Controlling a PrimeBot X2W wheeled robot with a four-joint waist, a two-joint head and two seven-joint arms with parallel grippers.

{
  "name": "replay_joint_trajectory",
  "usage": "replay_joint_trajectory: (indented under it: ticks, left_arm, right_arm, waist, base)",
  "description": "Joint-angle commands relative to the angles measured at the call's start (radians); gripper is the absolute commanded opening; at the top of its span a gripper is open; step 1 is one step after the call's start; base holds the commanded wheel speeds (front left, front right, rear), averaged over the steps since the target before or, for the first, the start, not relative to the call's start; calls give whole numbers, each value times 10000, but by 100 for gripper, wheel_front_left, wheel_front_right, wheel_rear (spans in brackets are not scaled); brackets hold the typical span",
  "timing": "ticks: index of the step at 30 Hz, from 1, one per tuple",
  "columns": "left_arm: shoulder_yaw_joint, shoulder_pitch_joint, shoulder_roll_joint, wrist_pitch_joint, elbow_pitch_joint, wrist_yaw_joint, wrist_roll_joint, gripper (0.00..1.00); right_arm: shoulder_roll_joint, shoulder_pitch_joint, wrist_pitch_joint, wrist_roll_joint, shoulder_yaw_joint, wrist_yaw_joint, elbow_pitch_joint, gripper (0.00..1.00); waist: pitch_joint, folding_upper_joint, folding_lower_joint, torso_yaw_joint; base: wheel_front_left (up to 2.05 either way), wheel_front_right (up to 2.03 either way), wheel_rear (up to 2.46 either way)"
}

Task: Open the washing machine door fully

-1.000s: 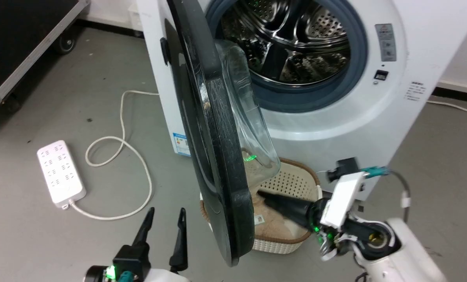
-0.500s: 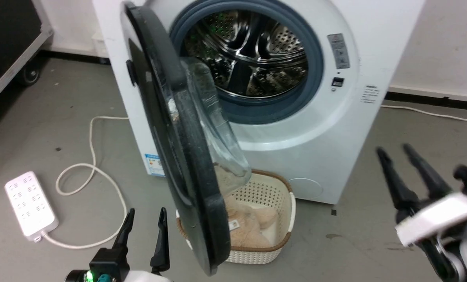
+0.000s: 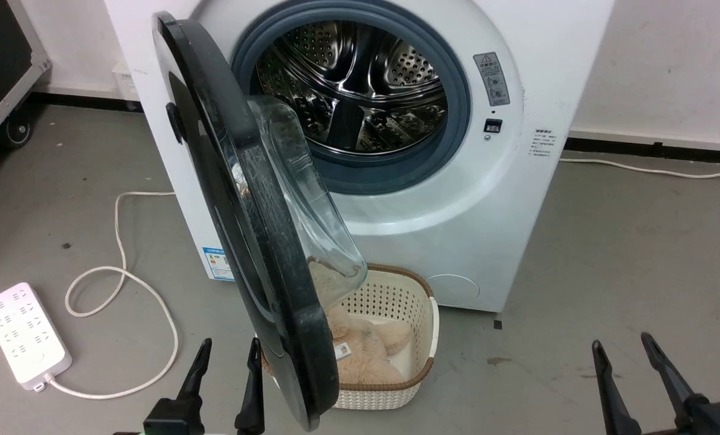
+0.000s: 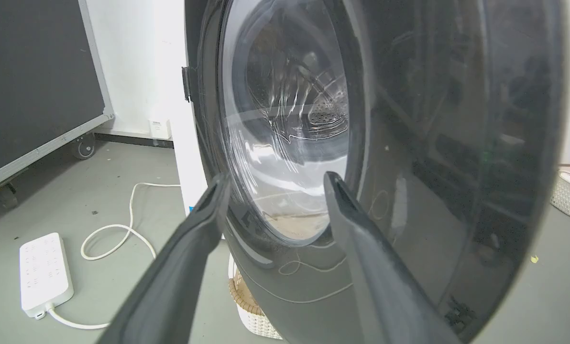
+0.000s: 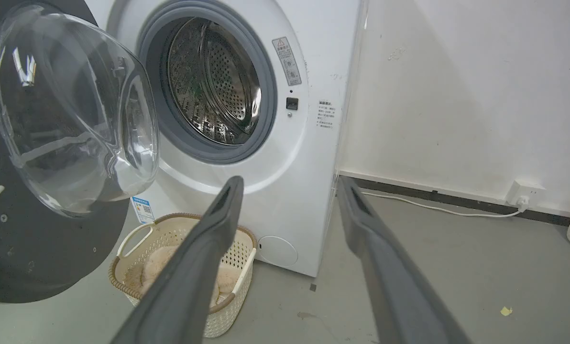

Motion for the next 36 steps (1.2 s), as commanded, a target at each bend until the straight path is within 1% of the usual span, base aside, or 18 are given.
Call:
replay_joint_trajectory:
  ticks: [1,5,11,12,13,14,15,19,20,21,22,23,28,32,36]
  left_arm:
    - [10,150,34,-79,35,1,63,100]
    - [21,170,55,-109,118,-33,100,100]
    - [58,127,27,-128,89,-20,169,100]
    - [61,127,24,-130,82,-27,175,82]
    - [63,128,22,-131,75,-38,179,28]
    - [63,128,22,-131,75,-38,179,28]
    - [73,118,22,-133,19,-78,191,0]
    - [242,82,-22,-135,-347,-63,217,0]
    - [472,21,-83,-135,-738,-3,212,0]
    - [472,21,-83,-135,-738,-3,212,0]
    - [716,-109,-149,-135,-1297,84,248,0]
    - [716,-109,-149,-135,-1297,84,248,0]
    - [1059,-706,-275,-136,-3030,226,395,0]
    - [720,-1232,-311,22,-4050,115,534,0]
    - [-168,-1408,-421,758,-4518,-35,762,0]
  right_arm:
    - [129,139,-88,-65,-113,8,-19,100]
    - [277,270,-150,-109,-88,8,53,100]
    - [313,270,-196,60,-91,8,128,100]
    - [315,266,-201,112,-87,8,143,100]
    - [315,265,-206,154,-85,8,157,100]
    - [315,265,-206,154,-85,8,157,100]
    - [316,255,-214,227,-78,8,183,100]
    - [317,222,-223,288,-73,8,219,100]
    - [317,187,-228,319,-73,8,229,100]
    - [317,187,-228,319,-73,8,229,100]
    - [318,157,-231,341,-81,8,228,100]
    - [318,157,-231,341,-81,8,228,100]
    - [318,104,-237,351,-94,8,223,100]
    - [318,52,-235,363,-79,8,245,100]
    - [319,2,-235,418,-48,8,279,100]
  waist:
    - [-10,0,1,-16]
    - [-52,0,1,-56]
    - [-90,0,1,-57]
    - [-98,0,1,-54]
    - [-103,0,1,-51]
    - [-103,0,1,-51]
    - [-107,0,1,-45]
    - [-106,0,1,-35]
    - [-103,0,1,-26]
    - [-103,0,1,-26]
    - [-101,0,1,-13]
    - [-101,0,1,-13]
    - [-103,0,1,2]
    - [-104,0,1,-53]
    - [-101,0,1,-165]
  base:
    - [0,0,0]
    - [0,0,0]
    - [0,0,0]
    - [0,0,0]
    - [0,0,0]
    - [0,0,0]
    - [0,0,0]
    - [0,0,0]
    - [0,0,0]
    - [0,0,0]
    - [0,0,0]
    - [0,0,0]
    - [0,0,0]
    - [0,0,0]
    - [0,0,0]
